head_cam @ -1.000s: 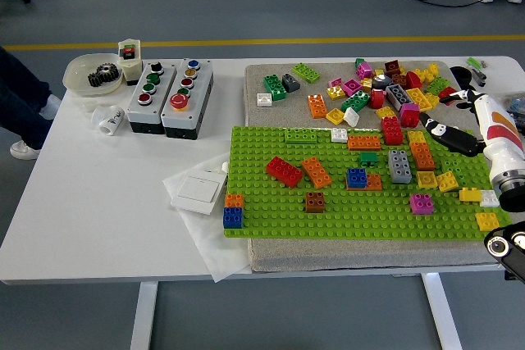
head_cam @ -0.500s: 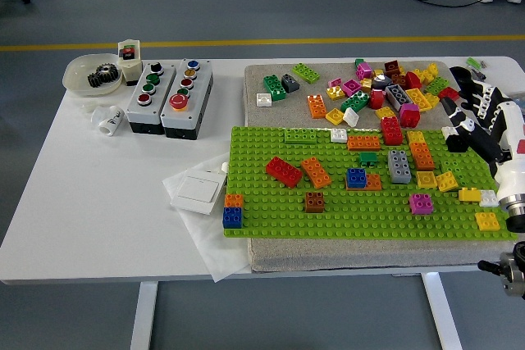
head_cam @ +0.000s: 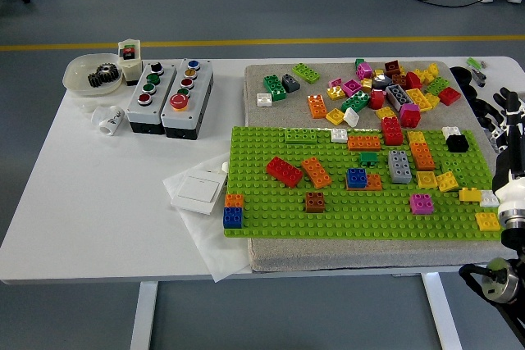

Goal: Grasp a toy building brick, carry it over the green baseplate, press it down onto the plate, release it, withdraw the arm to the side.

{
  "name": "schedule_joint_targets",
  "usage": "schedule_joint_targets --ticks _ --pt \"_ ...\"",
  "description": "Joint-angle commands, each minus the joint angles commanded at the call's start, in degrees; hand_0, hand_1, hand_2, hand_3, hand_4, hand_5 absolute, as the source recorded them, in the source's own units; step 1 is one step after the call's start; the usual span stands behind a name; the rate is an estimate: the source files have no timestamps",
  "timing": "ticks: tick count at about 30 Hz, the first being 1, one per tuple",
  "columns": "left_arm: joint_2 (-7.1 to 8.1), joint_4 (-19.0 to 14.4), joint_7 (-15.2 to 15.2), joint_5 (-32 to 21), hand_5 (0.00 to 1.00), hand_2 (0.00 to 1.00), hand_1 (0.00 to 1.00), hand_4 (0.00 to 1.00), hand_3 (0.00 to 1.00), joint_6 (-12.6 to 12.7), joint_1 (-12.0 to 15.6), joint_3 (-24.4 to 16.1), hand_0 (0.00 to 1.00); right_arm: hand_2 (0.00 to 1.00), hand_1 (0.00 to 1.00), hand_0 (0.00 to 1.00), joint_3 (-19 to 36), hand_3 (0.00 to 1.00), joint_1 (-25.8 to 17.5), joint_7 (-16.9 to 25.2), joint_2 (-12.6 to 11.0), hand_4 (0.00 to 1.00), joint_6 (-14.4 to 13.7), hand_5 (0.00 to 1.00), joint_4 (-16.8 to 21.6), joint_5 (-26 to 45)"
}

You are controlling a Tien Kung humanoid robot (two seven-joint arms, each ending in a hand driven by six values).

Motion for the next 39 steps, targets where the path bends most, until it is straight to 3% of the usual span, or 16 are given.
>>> schedule_joint_targets --ticks 5,8,12,39 --pt "-0.37 0.0 0.0 1.0 0.612 0.82 0.783 0.625 0.605 -0.4 -0.6 -0.5 0.792 0.78 0.758 0.782 0.2 0.724 -0.6 -0.7 0.4 0.998 0.0 0.754 0.3 -2.5" --pt "-0.17 0.1 -0.8 2.7 0.612 0.82 0.783 0.625 0.605 -2.7 -0.8 -1.7 0.792 0.78 0.758 0.782 0.4 0.724 -1.2 -1.1 0.3 0.998 0.0 0.754 0.8 -3.8" --pt "-0.09 0.1 -1.3 3.5 0.605 0.83 0.788 0.623 0.611 -3.5 -1.0 -2.6 0.793 0.779 0.757 0.782 0.7 0.697 -1.1 -1.1 -0.1 0.997 0.0 0.74 1.2 -4.0" --pt "-0.62 0.1 -0.7 4.4 0.618 0.814 0.778 0.632 0.605 -1.8 -0.7 -4.4 0.786 0.769 0.75 0.777 0.6 0.65 -1.1 -0.5 0.5 0.979 0.0 0.702 1.2 -3.5"
